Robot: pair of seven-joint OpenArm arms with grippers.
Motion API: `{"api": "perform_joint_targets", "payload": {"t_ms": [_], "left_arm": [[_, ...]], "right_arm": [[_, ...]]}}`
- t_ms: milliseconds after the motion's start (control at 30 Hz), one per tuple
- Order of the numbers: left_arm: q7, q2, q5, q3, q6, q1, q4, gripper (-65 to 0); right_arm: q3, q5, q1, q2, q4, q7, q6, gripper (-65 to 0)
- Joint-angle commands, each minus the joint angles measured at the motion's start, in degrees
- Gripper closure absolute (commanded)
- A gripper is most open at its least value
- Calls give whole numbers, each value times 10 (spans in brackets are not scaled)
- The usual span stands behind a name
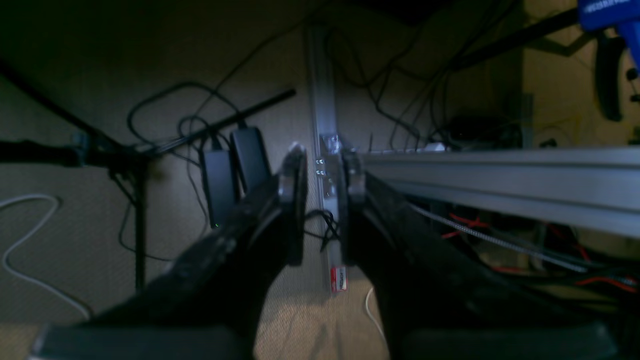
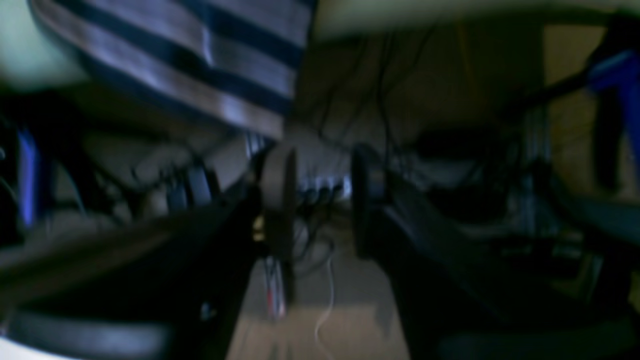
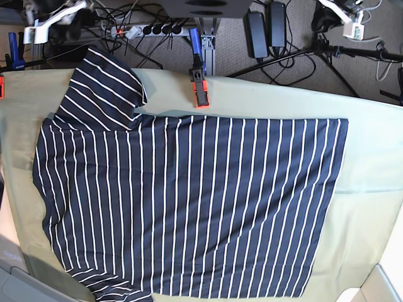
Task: Fold the T-shirt properly
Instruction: 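Lower the right gripper onto the shirt shoulder by the collar and grasp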
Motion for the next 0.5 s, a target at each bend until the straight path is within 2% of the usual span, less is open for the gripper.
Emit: {"api": "perform_joint_targets", "payload": {"t_ms": [0,100,267,467], "left_arm": [[-7,-5,-7,-5,-11,15,17,-141],[-7,-5,-7,-9,-11,30,49,-141],[-5,-8,-6,-9,-11,52,81,-141],[24,-8,-6,-9,-11,63,89,-141]], "right_arm": [[18,12,1,5,20,4,2,-191],[44,35,24,14,33,-3,2,-191],[50,34,68,21,32,-3,2,-192],[50,25,125,21,-9,-3,-9,-192]]}}
